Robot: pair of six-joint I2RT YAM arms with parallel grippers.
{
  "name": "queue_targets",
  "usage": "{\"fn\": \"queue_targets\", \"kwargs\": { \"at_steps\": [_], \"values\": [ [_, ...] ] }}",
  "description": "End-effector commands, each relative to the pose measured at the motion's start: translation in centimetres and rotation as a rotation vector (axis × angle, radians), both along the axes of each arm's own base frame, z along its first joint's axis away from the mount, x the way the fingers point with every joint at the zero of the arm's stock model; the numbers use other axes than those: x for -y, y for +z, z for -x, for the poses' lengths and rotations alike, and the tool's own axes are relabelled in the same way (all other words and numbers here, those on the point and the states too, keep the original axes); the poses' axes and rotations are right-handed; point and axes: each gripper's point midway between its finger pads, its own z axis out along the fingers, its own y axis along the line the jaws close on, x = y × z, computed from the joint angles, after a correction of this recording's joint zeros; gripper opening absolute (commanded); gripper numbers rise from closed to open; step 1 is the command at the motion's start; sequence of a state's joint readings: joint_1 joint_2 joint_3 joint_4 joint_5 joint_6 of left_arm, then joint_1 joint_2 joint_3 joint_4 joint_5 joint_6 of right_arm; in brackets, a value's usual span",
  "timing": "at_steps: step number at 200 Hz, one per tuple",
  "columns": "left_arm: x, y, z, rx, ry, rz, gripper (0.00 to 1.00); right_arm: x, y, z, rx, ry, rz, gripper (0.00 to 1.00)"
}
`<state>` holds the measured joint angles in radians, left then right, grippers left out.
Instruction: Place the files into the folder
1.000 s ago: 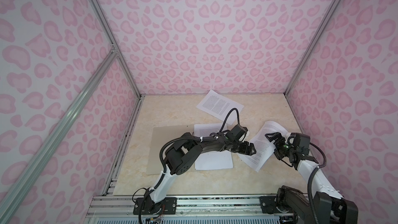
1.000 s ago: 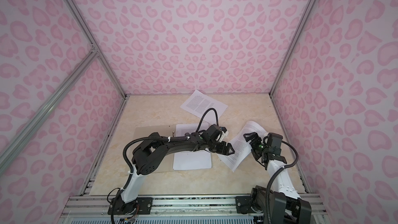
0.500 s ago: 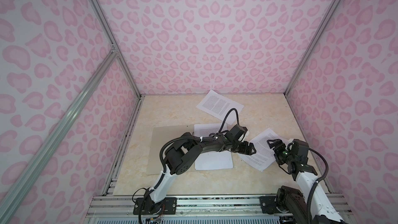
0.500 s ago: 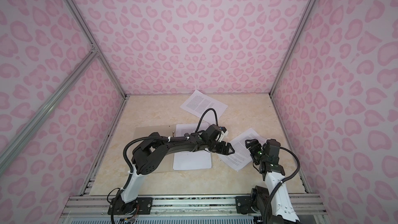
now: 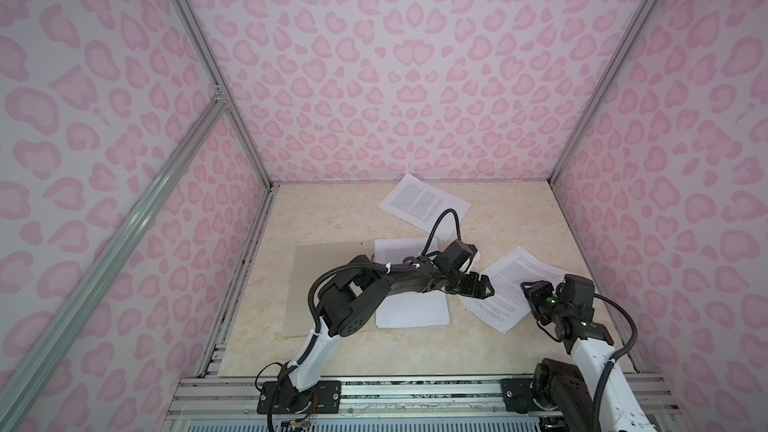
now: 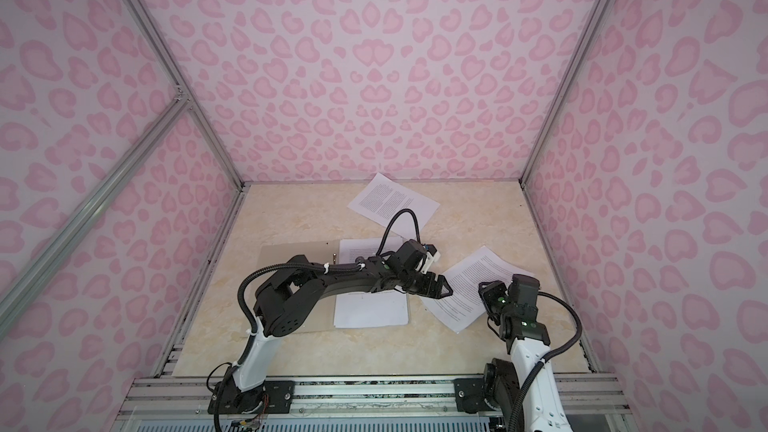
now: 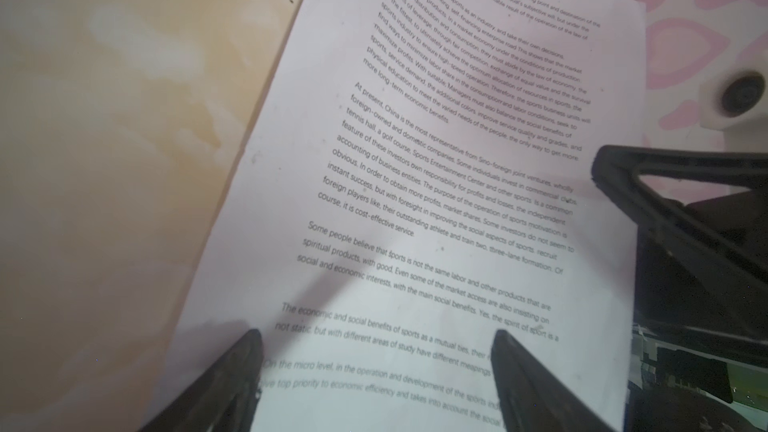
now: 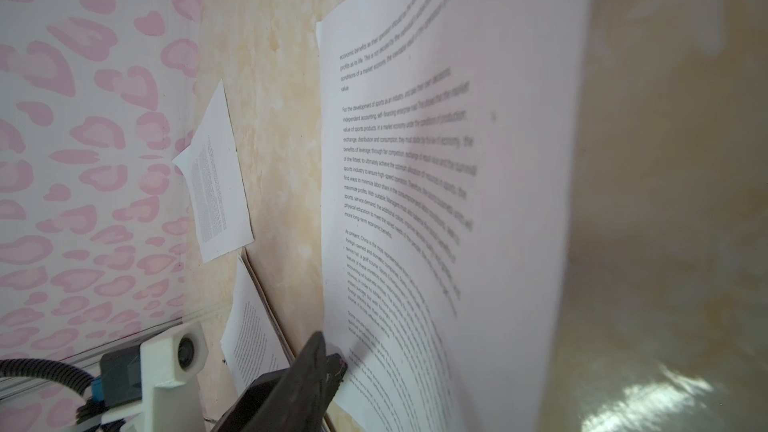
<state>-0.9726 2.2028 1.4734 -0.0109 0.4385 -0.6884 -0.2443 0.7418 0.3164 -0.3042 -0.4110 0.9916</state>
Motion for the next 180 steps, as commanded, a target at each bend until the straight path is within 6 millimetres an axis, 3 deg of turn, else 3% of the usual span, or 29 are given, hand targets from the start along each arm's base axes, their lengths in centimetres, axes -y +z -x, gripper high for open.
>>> {"fn": "queue_targets", "kwargs": {
  "at_steps": [1,67,95,113,141,166,180],
  "values": [
    [-3.5,-4.7,1.3,-0.092,0.046,-0.203,0.88,0.0,-1.1,0.8,-0.048,-0.026,-0.024,0.37],
    [-3.3,-4.9,1.3,-0.102,0.041,-0.198,0.88,0.0,-1.1,1.7,-0.055,-0.06,-0.035,0.09],
    [-2.3,-2.8,1.0,-0.052,0.007,-0.158,0.88,0.2,0.2,1.2,-0.015,-0.044,0.003,0.0],
    [-0.6,0.7,0.4,0.003,-0.039,-0.099,0.88,0.3,1.0,0.9,0.0,-0.012,0.049,0.0],
    [1.8,8.6,-0.3,0.092,-0.09,0.039,0.88,0.0,2.7,0.0,0.06,0.034,0.079,0.0],
    [2.4,15.6,-0.1,0.176,-0.119,0.137,0.88,0.2,4.6,-1.1,0.108,0.07,0.125,0.0],
    [1.6,18.7,0.1,0.226,-0.115,0.149,0.88,0.0,5.7,-2.1,0.132,0.112,0.155,0.0]
  ]
}}
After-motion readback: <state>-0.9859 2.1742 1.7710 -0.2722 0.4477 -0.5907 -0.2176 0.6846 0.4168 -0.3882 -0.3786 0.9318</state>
